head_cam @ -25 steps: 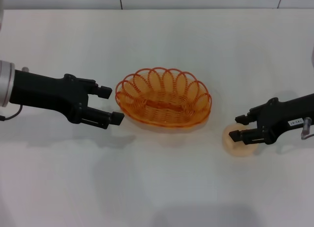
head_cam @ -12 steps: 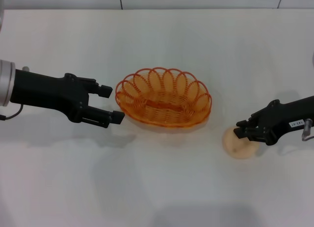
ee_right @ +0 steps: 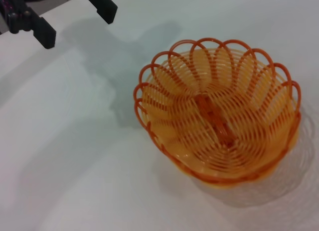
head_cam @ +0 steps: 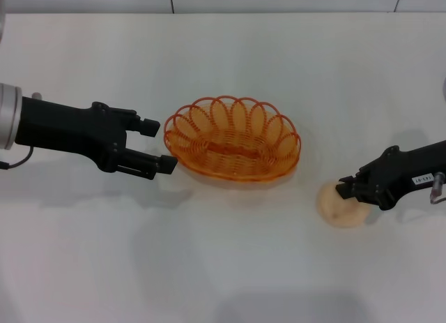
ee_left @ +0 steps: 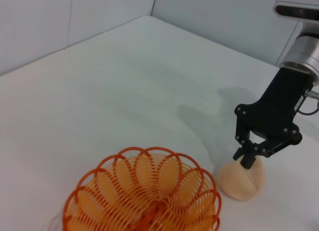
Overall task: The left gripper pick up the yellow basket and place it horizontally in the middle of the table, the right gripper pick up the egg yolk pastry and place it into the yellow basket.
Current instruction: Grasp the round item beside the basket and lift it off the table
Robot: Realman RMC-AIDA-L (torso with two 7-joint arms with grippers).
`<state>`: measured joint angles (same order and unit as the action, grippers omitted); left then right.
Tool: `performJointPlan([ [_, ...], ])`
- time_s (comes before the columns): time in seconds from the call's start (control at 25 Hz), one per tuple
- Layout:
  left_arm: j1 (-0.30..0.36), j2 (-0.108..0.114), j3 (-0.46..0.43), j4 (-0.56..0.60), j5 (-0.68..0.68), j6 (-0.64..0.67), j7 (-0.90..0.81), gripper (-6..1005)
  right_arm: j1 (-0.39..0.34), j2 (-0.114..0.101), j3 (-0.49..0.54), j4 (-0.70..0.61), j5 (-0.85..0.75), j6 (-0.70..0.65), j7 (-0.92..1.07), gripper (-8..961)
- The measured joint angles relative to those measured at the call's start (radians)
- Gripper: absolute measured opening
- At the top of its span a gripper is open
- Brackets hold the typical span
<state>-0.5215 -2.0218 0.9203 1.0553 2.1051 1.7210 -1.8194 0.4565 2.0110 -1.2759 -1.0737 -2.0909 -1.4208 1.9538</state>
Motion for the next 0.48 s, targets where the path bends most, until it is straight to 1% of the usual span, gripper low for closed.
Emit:
performJointPlan([
  [0.36,0.000,0.000,-0.002,0.000,-0.003,-0.003,0.000,850,0.002,0.001,-0.006,-0.009,-0.015,-0.006,0.007,33],
  [0.48,0.000,0.000,-0.002,0.000,-0.004,-0.003,0.000,849,0.000,0.003,-0.007,-0.034,-0.008,-0.019,0.009,32],
])
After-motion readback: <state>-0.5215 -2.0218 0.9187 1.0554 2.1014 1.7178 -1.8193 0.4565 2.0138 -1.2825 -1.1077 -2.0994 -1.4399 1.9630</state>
